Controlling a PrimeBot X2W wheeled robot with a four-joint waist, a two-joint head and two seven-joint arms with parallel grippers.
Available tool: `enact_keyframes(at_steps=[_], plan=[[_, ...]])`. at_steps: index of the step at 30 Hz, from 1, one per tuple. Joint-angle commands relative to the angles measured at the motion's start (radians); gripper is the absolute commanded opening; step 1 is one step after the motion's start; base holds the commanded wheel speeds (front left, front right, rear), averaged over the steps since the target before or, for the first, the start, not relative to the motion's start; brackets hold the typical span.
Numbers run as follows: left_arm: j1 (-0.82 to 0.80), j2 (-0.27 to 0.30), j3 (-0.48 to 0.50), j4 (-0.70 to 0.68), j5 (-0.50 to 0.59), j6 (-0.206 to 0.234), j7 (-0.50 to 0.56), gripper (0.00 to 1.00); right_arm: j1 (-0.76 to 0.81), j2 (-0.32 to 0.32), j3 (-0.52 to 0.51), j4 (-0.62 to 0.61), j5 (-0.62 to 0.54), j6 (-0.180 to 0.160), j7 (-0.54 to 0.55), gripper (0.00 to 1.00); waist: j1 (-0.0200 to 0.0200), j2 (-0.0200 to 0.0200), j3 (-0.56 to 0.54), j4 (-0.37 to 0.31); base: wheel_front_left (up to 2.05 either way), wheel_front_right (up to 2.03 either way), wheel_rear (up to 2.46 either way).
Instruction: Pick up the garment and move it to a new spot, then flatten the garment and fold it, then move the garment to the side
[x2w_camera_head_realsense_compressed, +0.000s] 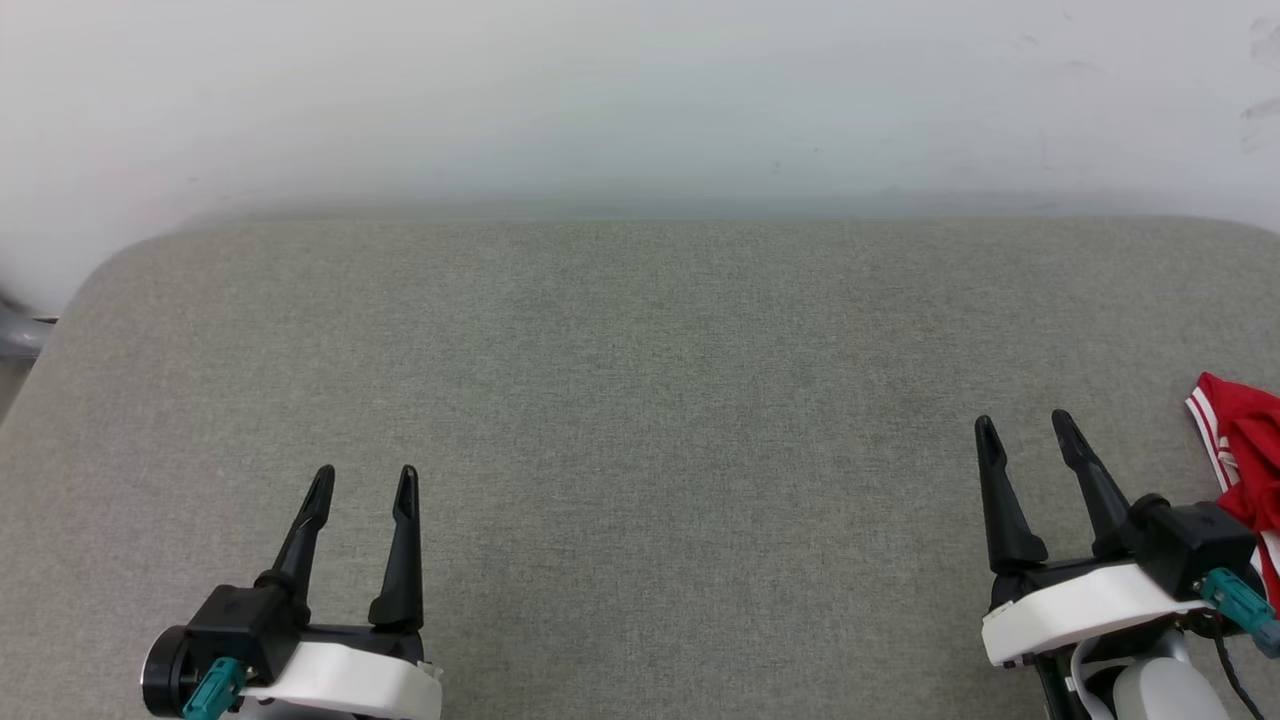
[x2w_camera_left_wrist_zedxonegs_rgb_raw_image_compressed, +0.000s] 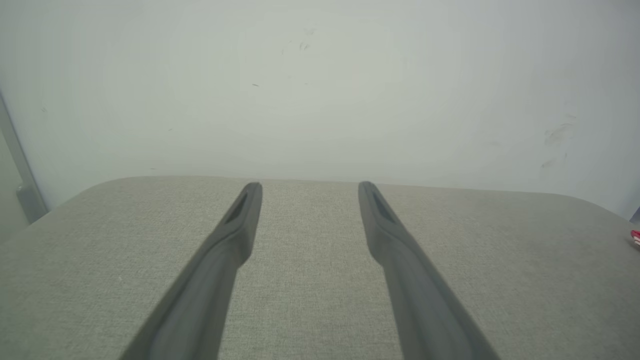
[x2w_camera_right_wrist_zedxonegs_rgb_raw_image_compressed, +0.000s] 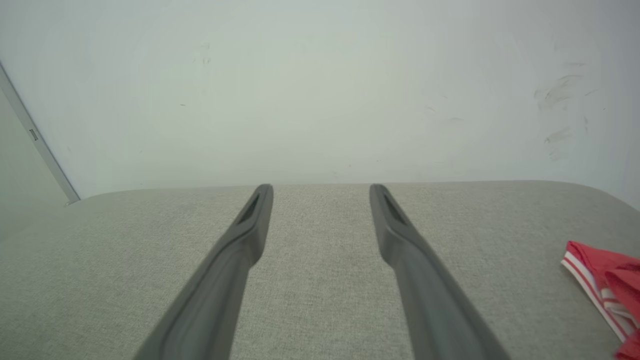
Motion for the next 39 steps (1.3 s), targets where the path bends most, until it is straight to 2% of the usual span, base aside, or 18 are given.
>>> enact_keyframes(at_steps=[1,25,26,30,39], plan=[[0.007,-0.001,0.005,-0.001,0.001,-0.002,-0.002,1.00,-0.008,0.005,0.002,-0.003,-0.008,-0.001,-0.005,1.00,0.0000,0.0000,0.000,0.000,0.00,0.00,0.00],[0.010,-0.008,0.012,0.016,-0.005,-0.008,-0.002,1.00,0.008,0.008,0.012,-0.014,-0.004,-0.001,0.003,1.00,0.0000,0.0000,-0.001,-0.003,0.00,0.00,0.00],[0.009,-0.005,0.011,0.018,-0.004,-0.007,0.000,0.00,0.004,0.003,0.011,-0.006,-0.005,0.000,0.002,0.00,0.0000,0.0000,-0.002,-0.003,0.00,0.00,0.00],[0.019,-0.006,0.010,0.050,-0.022,-0.007,0.003,0.00,0.021,0.003,0.011,0.025,0.010,0.000,0.006,0.00,0.0000,0.0000,-0.002,-0.004,0.00,0.00,0.00],[0.000,0.002,0.010,0.070,-0.208,-0.007,0.041,0.00,0.017,0.004,-0.004,0.031,0.185,0.000,0.048,0.00,0.0000,0.0000,-0.004,-0.004,0.00,0.00,0.00]])
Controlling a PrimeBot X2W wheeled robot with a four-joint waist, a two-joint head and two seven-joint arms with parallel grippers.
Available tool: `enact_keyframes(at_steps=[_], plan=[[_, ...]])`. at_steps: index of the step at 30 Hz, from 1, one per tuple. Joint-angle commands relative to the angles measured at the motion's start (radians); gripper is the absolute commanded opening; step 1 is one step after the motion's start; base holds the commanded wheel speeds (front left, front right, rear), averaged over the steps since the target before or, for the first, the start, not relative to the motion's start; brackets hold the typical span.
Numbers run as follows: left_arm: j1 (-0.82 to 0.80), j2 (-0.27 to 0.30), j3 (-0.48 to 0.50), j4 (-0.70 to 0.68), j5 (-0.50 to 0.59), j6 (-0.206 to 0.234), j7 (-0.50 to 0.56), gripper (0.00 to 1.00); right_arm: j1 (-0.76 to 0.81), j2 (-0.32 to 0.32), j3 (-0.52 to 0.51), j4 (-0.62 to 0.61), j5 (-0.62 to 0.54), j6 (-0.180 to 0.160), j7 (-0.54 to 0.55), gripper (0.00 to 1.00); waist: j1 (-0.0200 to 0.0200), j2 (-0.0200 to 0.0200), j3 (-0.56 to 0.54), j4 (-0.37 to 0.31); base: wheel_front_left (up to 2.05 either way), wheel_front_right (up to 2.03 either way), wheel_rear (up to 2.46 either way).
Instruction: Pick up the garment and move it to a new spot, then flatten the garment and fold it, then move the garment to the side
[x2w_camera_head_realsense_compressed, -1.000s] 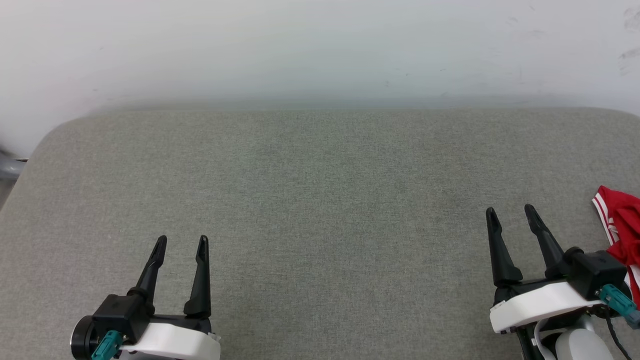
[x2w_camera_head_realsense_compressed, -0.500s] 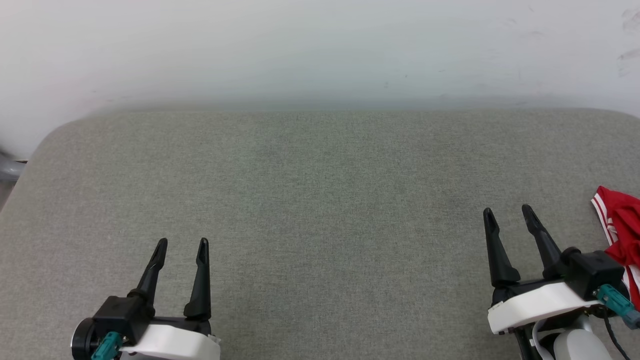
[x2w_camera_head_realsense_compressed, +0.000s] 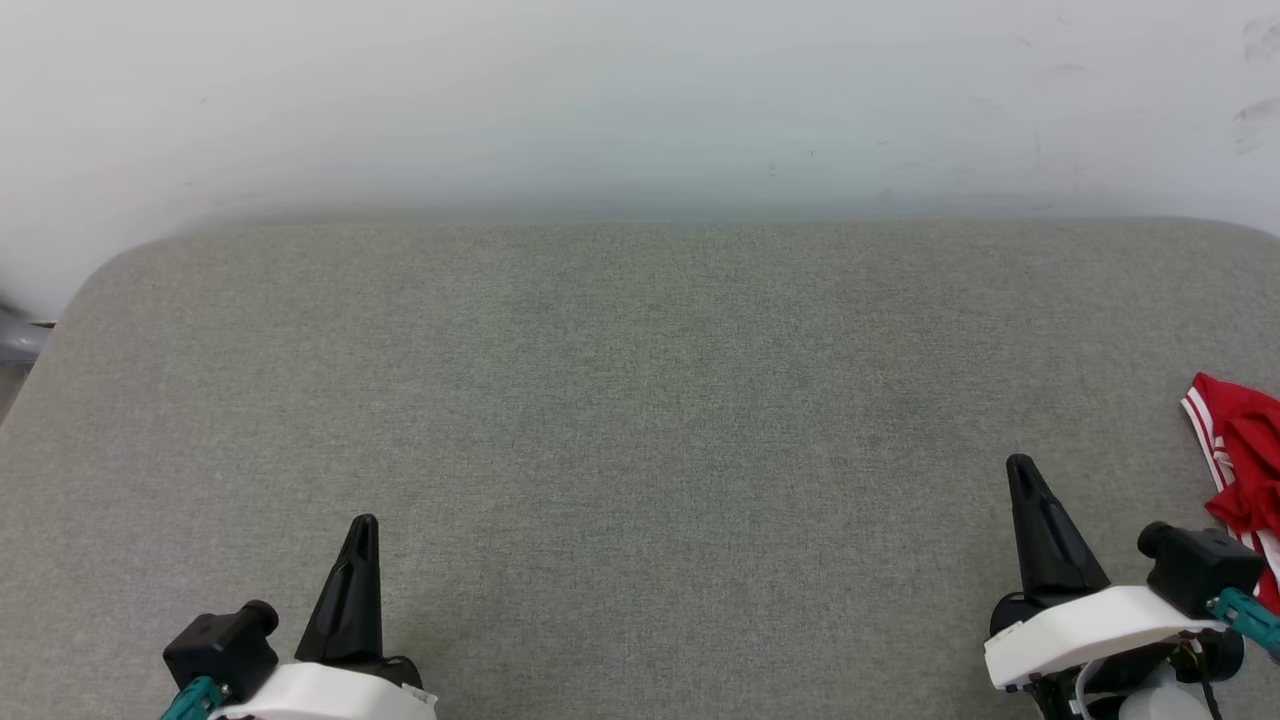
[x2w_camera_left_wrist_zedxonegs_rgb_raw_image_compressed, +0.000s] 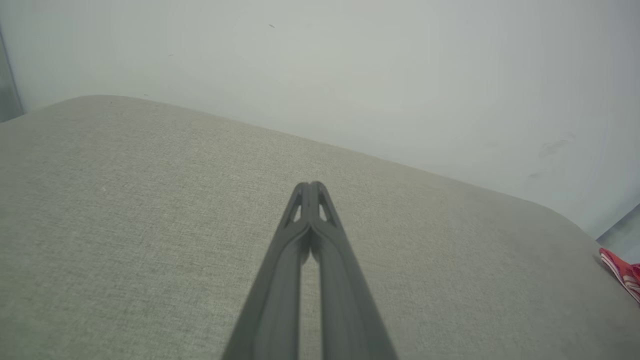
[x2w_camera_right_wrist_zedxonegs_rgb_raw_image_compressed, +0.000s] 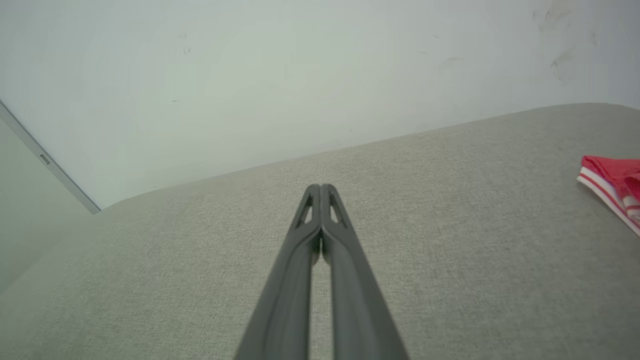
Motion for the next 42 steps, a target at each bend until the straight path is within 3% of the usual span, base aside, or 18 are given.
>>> enact_keyframes(at_steps=[1,15,42], plan=[[-0.030,0.007,0.001,-0.009,-0.044,0.001,0.006,0.00,-0.017,0.001,-0.005,-0.012,0.044,0.000,0.008,0.00,0.0000,0.0000,0.000,0.000,0.00,0.00,0.00],[-0.059,0.016,0.003,0.024,-0.290,-0.001,0.060,0.00,-0.022,0.002,-0.024,-0.004,0.280,0.000,0.063,0.00,0.0000,0.0000,-0.005,-0.001,0.00,0.00,0.00],[-0.097,0.023,0.016,0.064,-0.651,-0.002,0.145,0.00,-0.032,0.004,-0.054,0.008,0.630,0.000,0.147,0.00,0.0000,0.0000,-0.012,-0.002,0.00,0.00,0.00]])
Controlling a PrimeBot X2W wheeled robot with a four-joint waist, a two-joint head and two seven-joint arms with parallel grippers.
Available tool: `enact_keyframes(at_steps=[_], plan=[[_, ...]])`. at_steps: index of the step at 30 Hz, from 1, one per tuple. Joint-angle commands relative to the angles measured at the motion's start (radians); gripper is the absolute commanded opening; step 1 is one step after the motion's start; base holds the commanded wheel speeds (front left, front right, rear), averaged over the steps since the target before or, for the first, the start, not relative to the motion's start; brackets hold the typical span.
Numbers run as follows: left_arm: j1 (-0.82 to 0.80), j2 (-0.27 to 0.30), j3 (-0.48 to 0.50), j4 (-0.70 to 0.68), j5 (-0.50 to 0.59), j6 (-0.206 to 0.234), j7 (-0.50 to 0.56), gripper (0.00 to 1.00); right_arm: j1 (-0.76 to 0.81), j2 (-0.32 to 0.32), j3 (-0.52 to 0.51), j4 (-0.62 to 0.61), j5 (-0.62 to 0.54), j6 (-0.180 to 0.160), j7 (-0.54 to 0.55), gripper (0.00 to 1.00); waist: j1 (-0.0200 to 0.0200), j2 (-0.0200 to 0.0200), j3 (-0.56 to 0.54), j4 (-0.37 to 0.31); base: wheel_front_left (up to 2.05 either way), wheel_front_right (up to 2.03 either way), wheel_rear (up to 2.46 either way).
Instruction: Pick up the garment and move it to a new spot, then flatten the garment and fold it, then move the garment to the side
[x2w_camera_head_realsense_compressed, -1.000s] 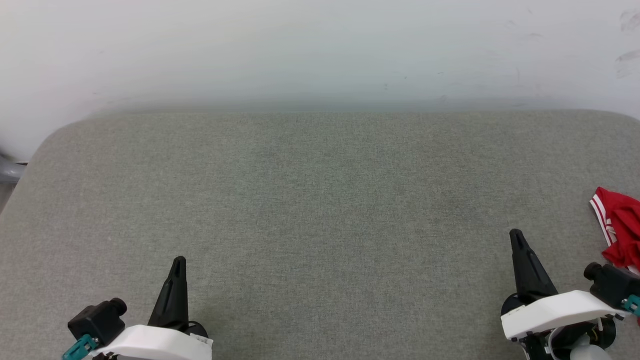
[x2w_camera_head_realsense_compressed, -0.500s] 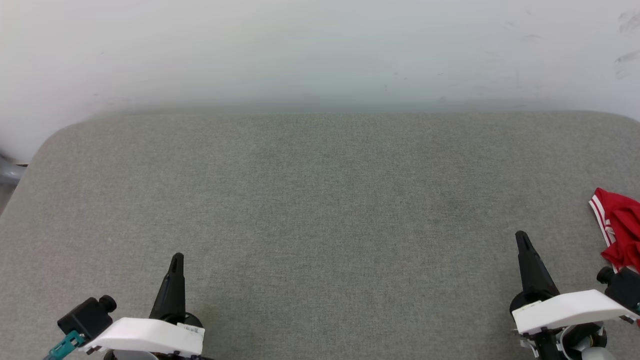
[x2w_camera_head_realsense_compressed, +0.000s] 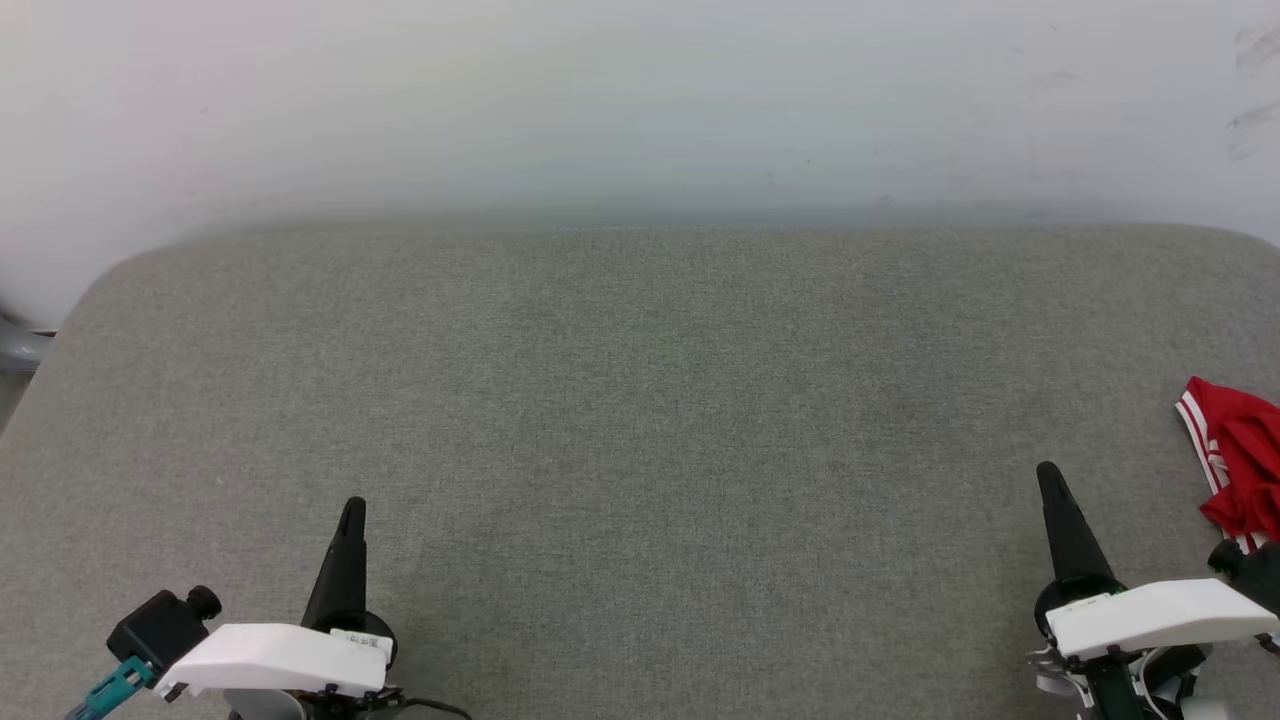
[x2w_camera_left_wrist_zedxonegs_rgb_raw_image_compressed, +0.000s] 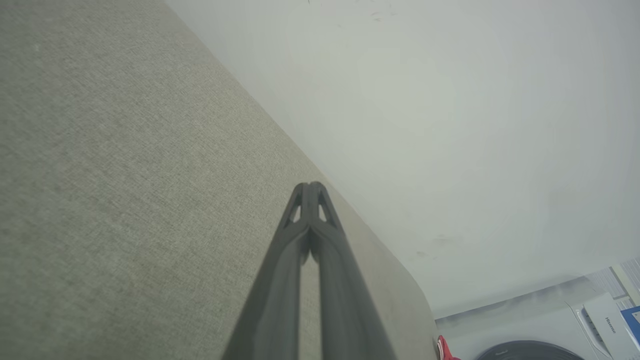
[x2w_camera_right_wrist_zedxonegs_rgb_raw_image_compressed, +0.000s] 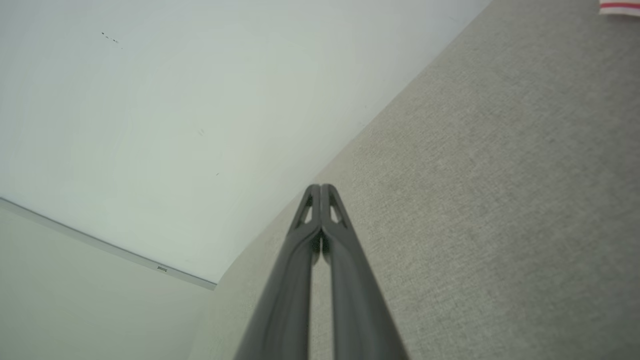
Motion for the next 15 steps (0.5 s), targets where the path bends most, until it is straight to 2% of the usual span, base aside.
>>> enact_keyframes(at_steps=[1,15], plan=[[-0.025,0.009,0.005,-0.004,-0.033,-0.002,0.008,0.00,-0.025,0.003,-0.006,-0.008,0.033,0.000,0.007,0.00,0.0000,0.0000,0.000,0.000,0.00,0.00,0.00],[-0.042,0.009,0.014,0.014,-0.187,-0.003,0.047,0.00,-0.029,0.004,-0.018,-0.002,0.186,0.000,0.044,0.00,0.0000,0.0000,-0.005,-0.001,0.00,0.00,0.00]])
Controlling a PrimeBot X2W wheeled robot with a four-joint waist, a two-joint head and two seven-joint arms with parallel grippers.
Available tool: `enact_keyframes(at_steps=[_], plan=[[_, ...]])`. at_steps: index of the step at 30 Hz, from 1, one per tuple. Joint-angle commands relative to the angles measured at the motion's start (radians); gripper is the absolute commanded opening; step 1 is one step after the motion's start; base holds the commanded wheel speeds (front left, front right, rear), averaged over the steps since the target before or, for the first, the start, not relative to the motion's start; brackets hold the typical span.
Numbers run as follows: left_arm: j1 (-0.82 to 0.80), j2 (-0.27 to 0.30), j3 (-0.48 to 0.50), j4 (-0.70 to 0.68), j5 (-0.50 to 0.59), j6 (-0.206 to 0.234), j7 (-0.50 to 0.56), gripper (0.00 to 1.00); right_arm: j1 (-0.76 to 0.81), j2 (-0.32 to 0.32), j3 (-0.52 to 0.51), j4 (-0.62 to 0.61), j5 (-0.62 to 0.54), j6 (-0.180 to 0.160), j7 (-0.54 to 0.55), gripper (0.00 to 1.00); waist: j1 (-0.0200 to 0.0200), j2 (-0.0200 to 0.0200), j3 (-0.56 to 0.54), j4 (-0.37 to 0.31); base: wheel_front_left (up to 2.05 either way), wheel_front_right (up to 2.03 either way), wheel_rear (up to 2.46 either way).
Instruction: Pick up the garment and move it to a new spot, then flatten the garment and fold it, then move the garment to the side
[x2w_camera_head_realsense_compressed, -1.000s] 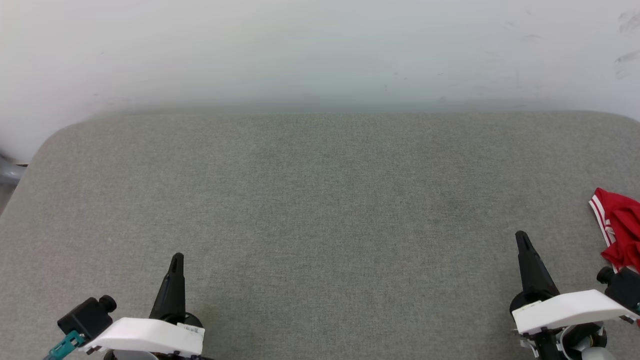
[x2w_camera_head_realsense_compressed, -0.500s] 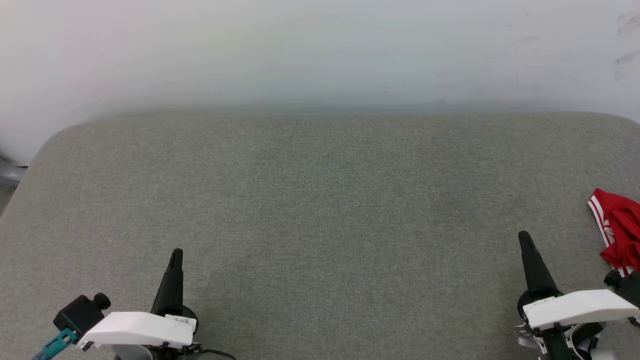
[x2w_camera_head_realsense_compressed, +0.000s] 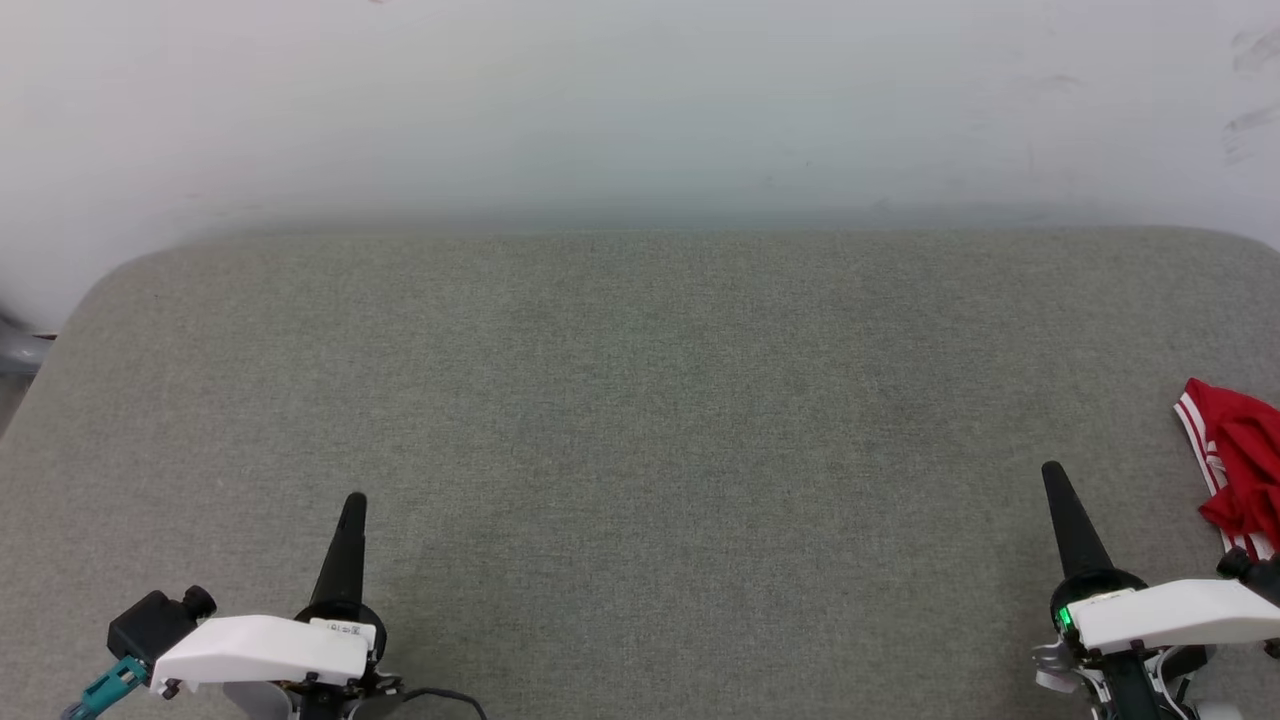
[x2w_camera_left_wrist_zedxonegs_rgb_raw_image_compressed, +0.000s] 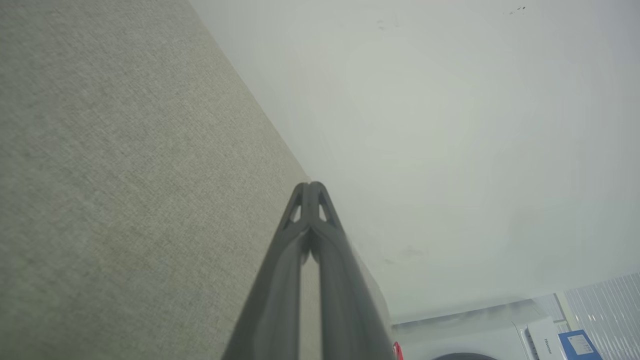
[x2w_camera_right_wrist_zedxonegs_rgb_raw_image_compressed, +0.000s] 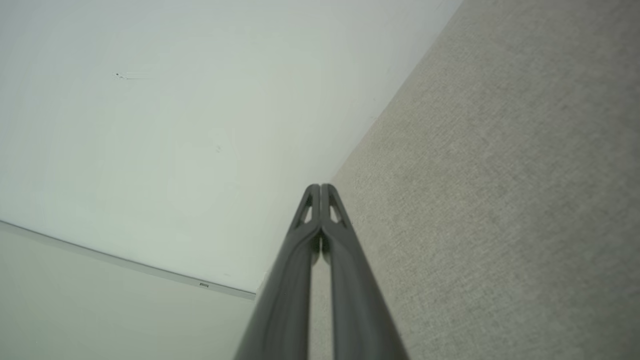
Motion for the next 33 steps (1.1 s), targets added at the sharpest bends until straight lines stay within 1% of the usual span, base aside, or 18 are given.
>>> enact_keyframes(at_steps=[1,33], plan=[[-0.022,0.008,0.006,-0.004,-0.030,-0.003,0.008,0.00,-0.025,0.003,-0.004,-0.005,0.032,0.000,0.007,0.00,0.0000,0.0000,-0.001,0.000,0.00,0.00,0.00],[-0.056,0.004,0.026,0.032,-0.313,-0.004,0.085,0.00,-0.028,0.005,-0.028,0.007,0.317,0.000,0.075,0.00,0.0000,0.0000,-0.010,-0.002,0.00,0.00,0.00]])
